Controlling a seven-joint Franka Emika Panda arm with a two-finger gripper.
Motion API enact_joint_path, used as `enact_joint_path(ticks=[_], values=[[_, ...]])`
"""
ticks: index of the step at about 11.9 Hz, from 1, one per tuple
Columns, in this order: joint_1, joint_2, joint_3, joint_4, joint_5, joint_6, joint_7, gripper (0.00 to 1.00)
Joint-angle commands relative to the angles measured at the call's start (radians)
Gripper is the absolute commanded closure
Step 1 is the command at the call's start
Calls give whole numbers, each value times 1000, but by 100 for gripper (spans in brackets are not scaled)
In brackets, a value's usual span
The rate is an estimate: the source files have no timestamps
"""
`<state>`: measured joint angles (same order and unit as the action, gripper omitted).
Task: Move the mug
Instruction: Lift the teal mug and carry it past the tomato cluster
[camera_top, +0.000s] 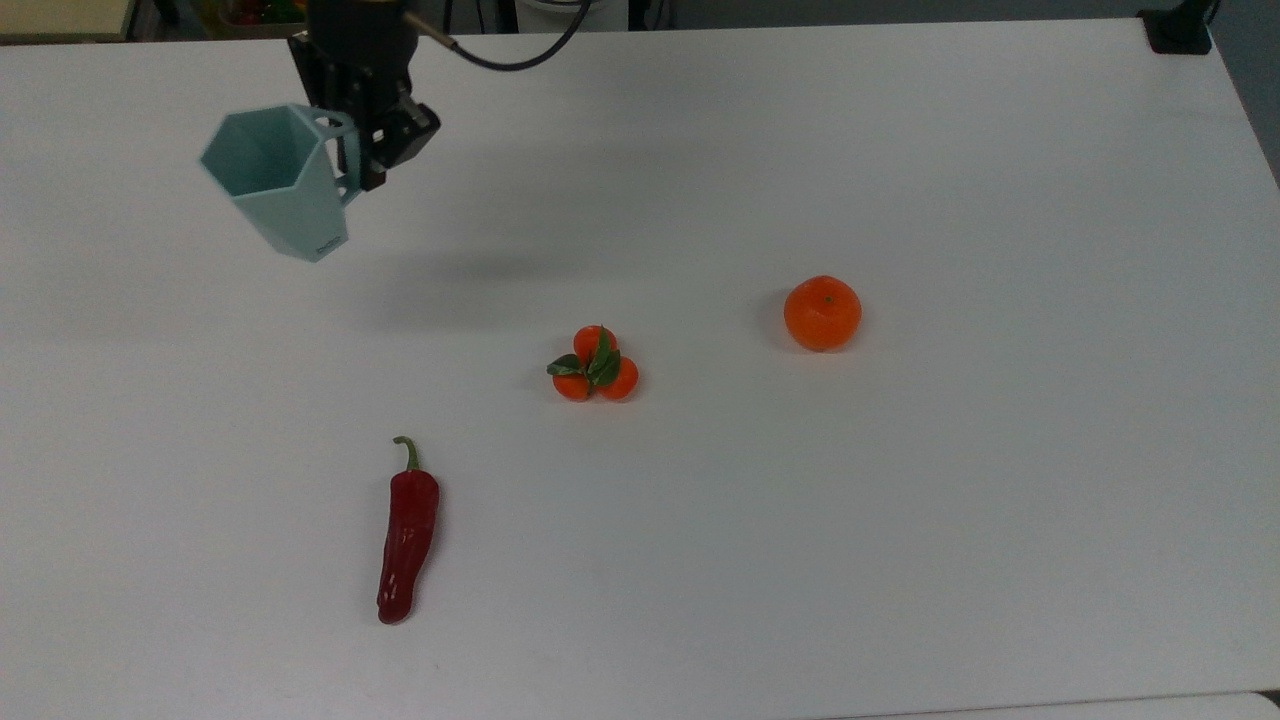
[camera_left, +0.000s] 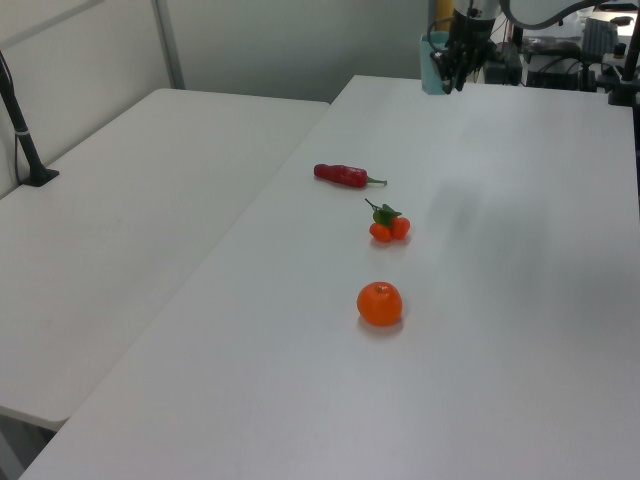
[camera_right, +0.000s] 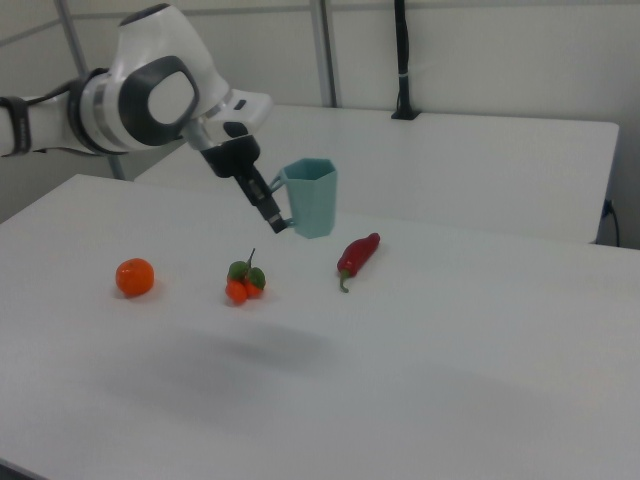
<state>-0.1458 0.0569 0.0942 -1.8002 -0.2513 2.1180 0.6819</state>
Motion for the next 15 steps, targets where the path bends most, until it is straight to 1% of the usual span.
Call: enact_joint_path(ticks=[1,3,5,8,9,12,14,15], values=[[46,-164,-7,-126,105,-137,-227,98],[75,-239,-8,-203,159,-205,-399,98],[95,-298,-8,-298,182,-225,-569,98],[91,-315,-14,-385,193,-213,-756,98],[85,-318,-17,-412,211,-201,-813,98],[71,-318,-19,-522,221,-71,-927,97],[60,-313,-27,-565,227,-9,-979,97],[58,-309,-28,-588,243,25,-1007,97]])
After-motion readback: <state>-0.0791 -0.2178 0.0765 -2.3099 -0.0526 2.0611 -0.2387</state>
